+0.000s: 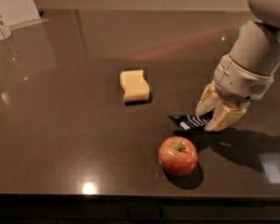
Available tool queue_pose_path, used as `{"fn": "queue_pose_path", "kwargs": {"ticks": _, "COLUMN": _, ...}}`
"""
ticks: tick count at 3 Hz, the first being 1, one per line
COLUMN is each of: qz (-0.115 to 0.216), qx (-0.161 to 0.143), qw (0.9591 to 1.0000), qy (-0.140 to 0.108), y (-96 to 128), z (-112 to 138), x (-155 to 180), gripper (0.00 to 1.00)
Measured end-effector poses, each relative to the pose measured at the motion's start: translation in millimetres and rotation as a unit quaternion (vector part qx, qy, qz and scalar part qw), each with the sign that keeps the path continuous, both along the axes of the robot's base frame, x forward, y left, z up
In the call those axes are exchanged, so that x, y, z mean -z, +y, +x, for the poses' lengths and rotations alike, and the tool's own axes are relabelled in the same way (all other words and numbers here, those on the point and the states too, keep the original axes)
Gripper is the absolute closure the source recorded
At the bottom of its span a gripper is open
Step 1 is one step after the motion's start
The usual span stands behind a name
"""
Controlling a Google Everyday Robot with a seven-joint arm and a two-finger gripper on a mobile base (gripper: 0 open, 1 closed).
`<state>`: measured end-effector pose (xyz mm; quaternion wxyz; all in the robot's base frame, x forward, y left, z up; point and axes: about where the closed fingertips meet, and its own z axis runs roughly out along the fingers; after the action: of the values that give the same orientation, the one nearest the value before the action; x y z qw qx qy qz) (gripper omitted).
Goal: Move rxbar blueberry near apple
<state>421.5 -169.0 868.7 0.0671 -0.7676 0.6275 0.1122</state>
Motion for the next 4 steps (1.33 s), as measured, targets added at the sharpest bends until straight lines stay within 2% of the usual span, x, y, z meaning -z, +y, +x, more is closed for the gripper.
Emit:
{"fn": "queue_pose_path", "kwargs": {"ticks": 3, "qz": 0.003, "qx": 0.016, "qw": 0.9998, "qy": 0.008, "y": 6.8, "z": 7.3, "x": 10.8, "gripper": 0.13}}
{"fn": "queue_pose_path", "kwargs": {"ticks": 4, "qz": 0.004, "qx": 0.017, "qw": 0.9999, "qy": 0.003, "y": 7.9, "z": 9.3, "x": 10.5, "gripper": 0.00}}
